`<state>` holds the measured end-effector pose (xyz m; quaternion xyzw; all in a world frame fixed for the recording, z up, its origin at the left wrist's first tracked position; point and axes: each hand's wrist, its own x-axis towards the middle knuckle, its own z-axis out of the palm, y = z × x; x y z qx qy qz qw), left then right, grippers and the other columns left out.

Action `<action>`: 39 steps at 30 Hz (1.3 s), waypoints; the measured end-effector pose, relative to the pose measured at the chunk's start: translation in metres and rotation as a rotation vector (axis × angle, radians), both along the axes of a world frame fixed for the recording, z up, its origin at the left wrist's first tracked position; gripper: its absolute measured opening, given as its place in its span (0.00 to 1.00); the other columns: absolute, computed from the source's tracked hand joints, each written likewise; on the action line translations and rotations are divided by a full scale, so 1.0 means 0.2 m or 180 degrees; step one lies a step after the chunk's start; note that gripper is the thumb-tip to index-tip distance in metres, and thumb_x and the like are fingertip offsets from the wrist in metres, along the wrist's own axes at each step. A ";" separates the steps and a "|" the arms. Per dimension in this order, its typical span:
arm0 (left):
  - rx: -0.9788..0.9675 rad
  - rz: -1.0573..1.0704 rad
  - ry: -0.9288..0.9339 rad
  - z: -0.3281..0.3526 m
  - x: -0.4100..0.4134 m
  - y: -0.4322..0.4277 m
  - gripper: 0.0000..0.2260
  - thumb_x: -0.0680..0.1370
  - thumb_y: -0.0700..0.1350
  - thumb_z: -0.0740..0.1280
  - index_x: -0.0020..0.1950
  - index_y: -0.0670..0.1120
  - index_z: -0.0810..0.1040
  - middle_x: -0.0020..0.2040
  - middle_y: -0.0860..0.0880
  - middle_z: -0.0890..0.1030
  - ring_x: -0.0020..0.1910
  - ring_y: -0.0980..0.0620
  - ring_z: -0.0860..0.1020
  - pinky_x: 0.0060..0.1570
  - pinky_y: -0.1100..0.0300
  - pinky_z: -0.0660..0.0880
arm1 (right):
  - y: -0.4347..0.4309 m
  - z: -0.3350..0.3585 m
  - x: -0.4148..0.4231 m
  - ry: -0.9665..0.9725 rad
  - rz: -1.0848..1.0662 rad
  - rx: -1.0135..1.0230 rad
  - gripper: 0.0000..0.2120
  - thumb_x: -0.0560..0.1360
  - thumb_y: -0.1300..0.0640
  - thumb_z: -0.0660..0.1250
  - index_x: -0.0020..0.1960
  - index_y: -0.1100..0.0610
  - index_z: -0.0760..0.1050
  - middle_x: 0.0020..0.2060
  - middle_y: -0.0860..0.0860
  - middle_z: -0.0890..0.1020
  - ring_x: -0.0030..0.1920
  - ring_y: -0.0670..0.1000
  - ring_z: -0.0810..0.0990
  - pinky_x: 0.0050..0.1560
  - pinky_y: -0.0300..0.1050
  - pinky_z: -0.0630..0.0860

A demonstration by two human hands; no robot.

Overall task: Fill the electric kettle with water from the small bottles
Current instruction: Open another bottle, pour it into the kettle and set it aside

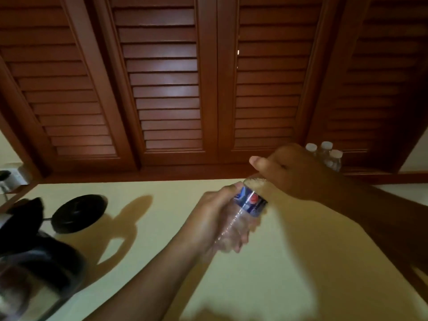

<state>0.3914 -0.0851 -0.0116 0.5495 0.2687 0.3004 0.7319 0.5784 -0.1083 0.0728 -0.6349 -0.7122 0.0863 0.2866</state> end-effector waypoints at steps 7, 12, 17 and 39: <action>0.3479 0.1939 0.1617 -0.08 0.46 0.17 0.21 0.80 0.64 0.67 0.68 0.56 0.80 0.53 0.57 0.85 0.49 0.57 0.82 0.48 0.57 0.79 | 0.14 -0.02 0.46 0.0613 -0.0861 -0.0666 0.25 0.73 0.31 0.66 0.38 0.53 0.84 0.30 0.48 0.81 0.35 0.48 0.79 0.35 0.41 0.68; 0.1992 0.0483 0.1081 -0.11 0.66 0.29 0.24 0.79 0.44 0.74 0.74 0.59 0.76 0.61 0.60 0.85 0.59 0.61 0.82 0.57 0.67 0.74 | 0.18 -0.14 0.78 0.0536 -0.0475 -0.0124 0.21 0.73 0.31 0.66 0.41 0.49 0.80 0.33 0.45 0.83 0.38 0.45 0.82 0.43 0.47 0.78; 0.1908 -0.0004 0.1336 -0.17 0.88 0.40 0.24 0.76 0.47 0.73 0.71 0.62 0.79 0.61 0.54 0.86 0.61 0.51 0.82 0.63 0.49 0.78 | 0.18 -0.26 1.06 0.0701 0.0156 0.0037 0.11 0.81 0.45 0.65 0.59 0.47 0.81 0.49 0.40 0.84 0.50 0.41 0.83 0.53 0.43 0.78; 0.1762 0.0694 0.1846 -0.56 1.37 0.48 0.25 0.70 0.51 0.82 0.56 0.57 0.68 0.49 0.56 0.81 0.43 0.60 0.80 0.40 0.65 0.76 | 0.18 -0.93 1.16 0.2113 -0.0754 0.0052 0.19 0.77 0.46 0.71 0.67 0.43 0.73 0.60 0.38 0.78 0.61 0.39 0.77 0.61 0.44 0.78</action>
